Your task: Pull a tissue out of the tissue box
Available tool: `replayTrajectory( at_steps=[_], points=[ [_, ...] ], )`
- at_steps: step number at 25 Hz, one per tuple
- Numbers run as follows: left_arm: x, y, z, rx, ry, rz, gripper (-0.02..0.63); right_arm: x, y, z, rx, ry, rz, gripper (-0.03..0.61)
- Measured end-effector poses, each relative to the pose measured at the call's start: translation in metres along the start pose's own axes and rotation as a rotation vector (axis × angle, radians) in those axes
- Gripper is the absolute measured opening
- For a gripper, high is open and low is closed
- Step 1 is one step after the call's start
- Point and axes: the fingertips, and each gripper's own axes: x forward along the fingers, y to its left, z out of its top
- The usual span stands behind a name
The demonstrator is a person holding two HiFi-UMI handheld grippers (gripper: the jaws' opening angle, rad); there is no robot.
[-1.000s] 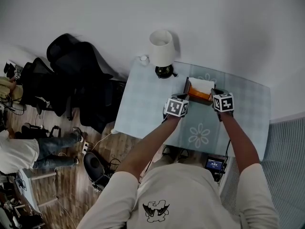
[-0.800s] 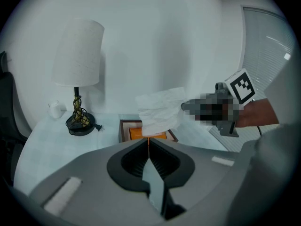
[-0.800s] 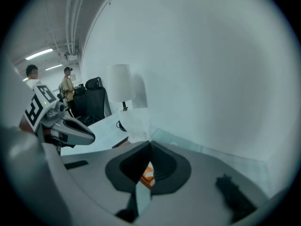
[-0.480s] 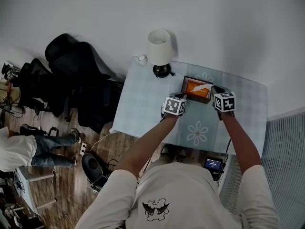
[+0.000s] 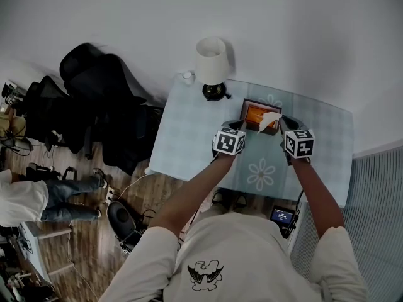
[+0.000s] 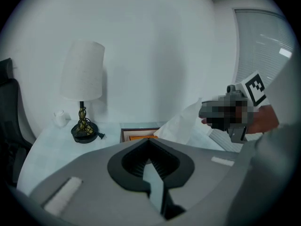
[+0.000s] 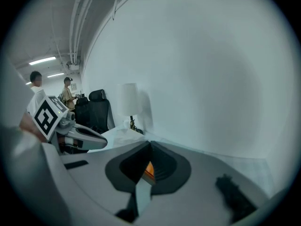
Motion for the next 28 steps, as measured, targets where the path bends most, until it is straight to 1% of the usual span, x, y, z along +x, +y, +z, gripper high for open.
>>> replayTrajectory(
  at_steps=[4,7,10,16,18,21,23,25,28],
  points=[
    [-0.016,-0.012,0.003,0.042,-0.024,-0.011,0.008,-0.017,0.017,0.002,0.010,-0.038,0.006,0.012],
    [-0.032,-0.020,0.003,0.033,-0.042,-0.016,0.008,-0.031,0.027,0.000,0.039,-0.060,0.006,0.012],
    [-0.054,-0.029,0.005,0.034,-0.079,-0.021,0.008,-0.050,0.041,-0.003,0.064,-0.087,0.001,0.012],
    [-0.104,-0.043,0.001,-0.036,-0.154,-0.031,0.008,-0.091,0.081,-0.025,0.146,-0.125,0.016,0.012],
    [-0.120,-0.055,-0.004,-0.032,-0.165,-0.055,0.008,-0.104,0.093,-0.032,0.160,-0.132,0.021,0.012],
    [-0.143,-0.063,-0.011,0.002,-0.173,-0.063,0.008,-0.118,0.105,-0.037,0.161,-0.144,0.021,0.012],
    [-0.155,-0.065,-0.020,0.009,-0.167,-0.056,0.008,-0.127,0.114,-0.043,0.204,-0.149,0.030,0.012],
    [-0.163,-0.070,-0.033,-0.004,-0.152,-0.058,0.008,-0.135,0.124,-0.050,0.255,-0.148,0.044,0.012],
    [-0.171,-0.078,-0.050,-0.035,-0.140,-0.062,0.008,-0.146,0.140,-0.062,0.289,-0.142,0.058,0.012]
  ],
)
